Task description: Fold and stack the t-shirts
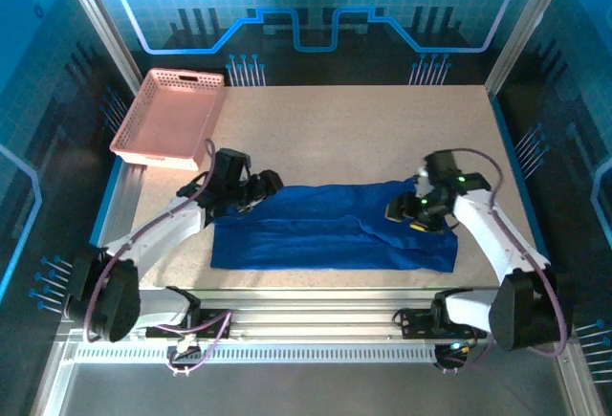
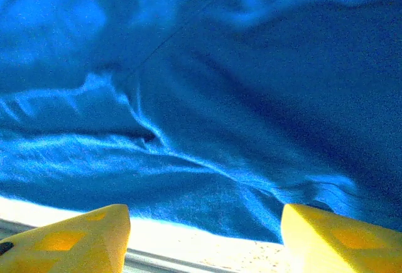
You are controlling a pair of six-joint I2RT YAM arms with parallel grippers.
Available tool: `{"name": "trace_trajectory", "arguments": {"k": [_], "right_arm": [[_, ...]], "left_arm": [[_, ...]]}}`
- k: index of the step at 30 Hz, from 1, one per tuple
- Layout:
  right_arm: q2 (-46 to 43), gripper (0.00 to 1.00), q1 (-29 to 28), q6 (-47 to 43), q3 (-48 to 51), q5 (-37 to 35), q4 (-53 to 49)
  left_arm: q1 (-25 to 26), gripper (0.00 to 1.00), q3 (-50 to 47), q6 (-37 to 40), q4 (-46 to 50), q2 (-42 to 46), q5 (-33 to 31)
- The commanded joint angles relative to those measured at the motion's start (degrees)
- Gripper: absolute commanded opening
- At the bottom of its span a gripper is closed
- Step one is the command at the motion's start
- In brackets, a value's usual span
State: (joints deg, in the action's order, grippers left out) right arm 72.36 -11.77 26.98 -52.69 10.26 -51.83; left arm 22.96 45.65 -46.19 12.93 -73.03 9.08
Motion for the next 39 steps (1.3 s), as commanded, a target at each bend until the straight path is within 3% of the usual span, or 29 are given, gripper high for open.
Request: {"name": "trace_trajectory", "arguments": {"k": [1,6,15,17,21,23,27,39], "right_arm": [[6.65,0.65,-9.32,-5.82,-2.78,-9.61,-3.1],[15.32,0.63,-15.98,-9.4,-4.95,-15.5,-0.7],[24.25,0.55,-17.76,-11.86,-8.0,-23.51,0.51],[26.23,0.46,-17.44,-12.1,-8.61,-25.52,1.06],[28.97,0.16,-16.29,-12.31,-11.2,-26.98,1.14],[28.71,0.08,-15.68,-12.37,-12.37,-26.17,0.9],[24.86,0.03,-14.8,-14.33,-13.65,-20.1,0.67],[24.94,0.05,-6.96,-23.05,-11.93,15.91,-3.63]], "left_arm": [[5.1,0.78,0.55,3.15,-1.59,2.9,-1.2],[9.36,0.79,-0.17,4.23,-1.5,5.04,-2.91],[10.45,0.79,-2.67,2.61,-0.97,7.37,-4.35],[10.53,0.78,-2.81,2.6,-1.04,7.3,-4.3],[10.96,0.78,-2.22,2.86,-1.55,6.37,-3.74],[11.57,0.78,-1.68,3.03,-1.46,5.73,-3.91],[13.27,0.78,-1.03,2.52,-2.62,3.62,-3.72],[19.81,0.77,2.2,-0.89,-12.5,-10.2,1.06]]}}
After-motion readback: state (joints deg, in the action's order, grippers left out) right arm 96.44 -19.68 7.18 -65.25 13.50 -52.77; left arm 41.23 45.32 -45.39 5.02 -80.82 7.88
